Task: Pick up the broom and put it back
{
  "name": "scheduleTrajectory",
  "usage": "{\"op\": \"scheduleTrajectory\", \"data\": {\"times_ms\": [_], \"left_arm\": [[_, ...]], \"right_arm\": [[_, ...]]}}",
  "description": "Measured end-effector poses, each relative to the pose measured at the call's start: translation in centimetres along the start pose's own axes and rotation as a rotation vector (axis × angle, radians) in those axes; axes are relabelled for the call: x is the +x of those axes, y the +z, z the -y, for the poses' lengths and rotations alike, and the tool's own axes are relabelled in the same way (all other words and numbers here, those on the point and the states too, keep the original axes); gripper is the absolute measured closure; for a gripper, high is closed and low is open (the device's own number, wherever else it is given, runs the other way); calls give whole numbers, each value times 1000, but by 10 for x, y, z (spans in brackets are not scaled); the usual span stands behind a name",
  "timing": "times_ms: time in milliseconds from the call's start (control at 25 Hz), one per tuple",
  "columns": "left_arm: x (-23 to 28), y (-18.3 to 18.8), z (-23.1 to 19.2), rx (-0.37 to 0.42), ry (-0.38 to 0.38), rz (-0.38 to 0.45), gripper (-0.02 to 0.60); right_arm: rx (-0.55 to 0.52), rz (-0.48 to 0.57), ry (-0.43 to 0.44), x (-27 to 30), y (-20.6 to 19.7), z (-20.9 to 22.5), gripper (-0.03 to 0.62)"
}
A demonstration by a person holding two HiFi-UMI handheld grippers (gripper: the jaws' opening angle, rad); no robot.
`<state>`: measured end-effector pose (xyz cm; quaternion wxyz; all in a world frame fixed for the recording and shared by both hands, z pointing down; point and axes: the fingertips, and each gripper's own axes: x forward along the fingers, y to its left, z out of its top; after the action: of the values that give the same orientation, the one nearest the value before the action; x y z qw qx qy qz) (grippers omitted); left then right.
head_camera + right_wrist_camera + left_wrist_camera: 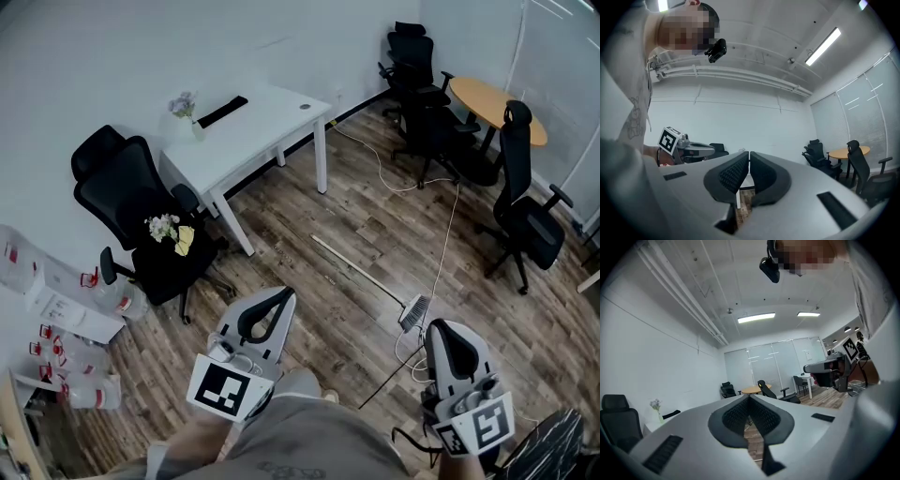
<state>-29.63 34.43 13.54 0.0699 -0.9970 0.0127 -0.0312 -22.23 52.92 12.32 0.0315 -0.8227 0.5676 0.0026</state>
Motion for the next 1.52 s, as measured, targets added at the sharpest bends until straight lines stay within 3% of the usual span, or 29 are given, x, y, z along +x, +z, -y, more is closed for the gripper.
{"op": "scheduleTrajectory", "data": {"times_ms": [160,240,280,840,1040,1240,1520], "left_arm": [[5,0,-5,-6,9,1,563],[8,-1,-9,-9,11,3,563],[10,-4,-11,-11,11,2,563],[91,-40,-89,-27,-3,-25,563],[141,-54,-134,-29,-18,-49,563],[194,-74,-181,-79,-44,-112,563],[268,-109,-247,-37,-91,-196,563]], "right_arm": [[12,-13,-4,6,-4,8,549],[11,-17,-16,13,-5,13,435],[7,-18,-22,17,-6,15,428],[-1,-121,-10,122,-45,60,419],[-3,-184,-2,187,-63,87,419],[21,-262,11,266,-88,115,418],[32,-416,48,369,-143,149,414]]}}
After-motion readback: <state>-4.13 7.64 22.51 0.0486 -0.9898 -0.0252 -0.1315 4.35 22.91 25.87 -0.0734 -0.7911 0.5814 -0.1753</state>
